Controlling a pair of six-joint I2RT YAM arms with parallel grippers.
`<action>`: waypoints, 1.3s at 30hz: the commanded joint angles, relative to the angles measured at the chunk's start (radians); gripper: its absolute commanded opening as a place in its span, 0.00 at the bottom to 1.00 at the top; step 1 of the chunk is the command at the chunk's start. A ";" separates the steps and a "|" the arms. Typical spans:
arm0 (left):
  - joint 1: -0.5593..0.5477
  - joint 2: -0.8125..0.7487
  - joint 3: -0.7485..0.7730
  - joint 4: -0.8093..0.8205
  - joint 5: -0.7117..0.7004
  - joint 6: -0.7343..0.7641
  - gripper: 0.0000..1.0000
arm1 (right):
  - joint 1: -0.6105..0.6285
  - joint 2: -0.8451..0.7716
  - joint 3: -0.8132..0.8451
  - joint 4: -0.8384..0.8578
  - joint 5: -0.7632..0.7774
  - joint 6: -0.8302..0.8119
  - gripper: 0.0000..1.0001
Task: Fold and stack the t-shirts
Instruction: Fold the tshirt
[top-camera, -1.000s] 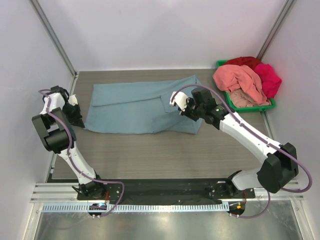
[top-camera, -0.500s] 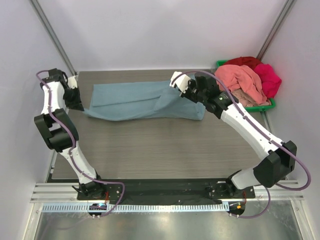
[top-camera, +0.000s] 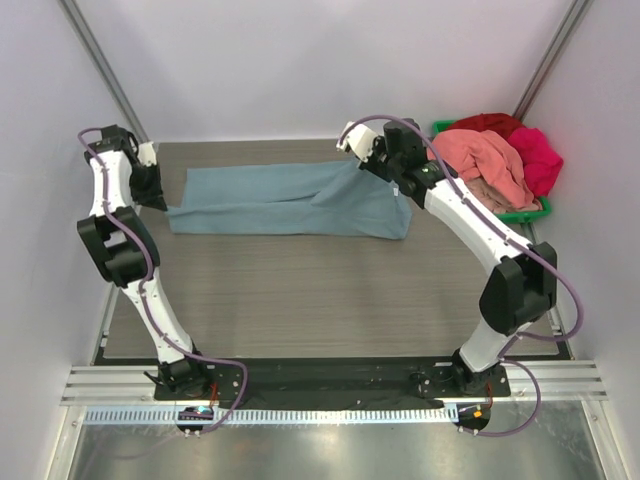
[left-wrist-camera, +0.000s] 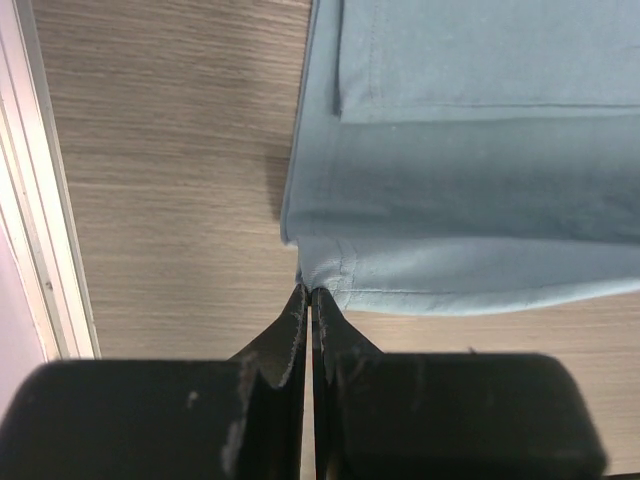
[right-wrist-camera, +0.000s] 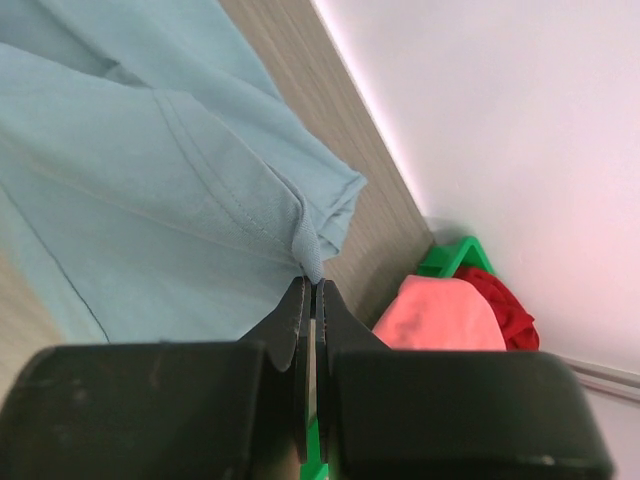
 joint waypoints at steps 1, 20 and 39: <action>-0.009 0.036 0.074 -0.028 -0.022 0.012 0.00 | -0.028 0.039 0.088 0.094 0.011 -0.016 0.01; -0.124 0.170 0.223 0.009 -0.164 0.021 0.00 | -0.082 0.285 0.292 0.140 0.011 -0.020 0.01; -0.133 0.225 0.286 0.046 -0.258 0.004 0.00 | -0.114 0.429 0.404 0.173 0.029 -0.009 0.01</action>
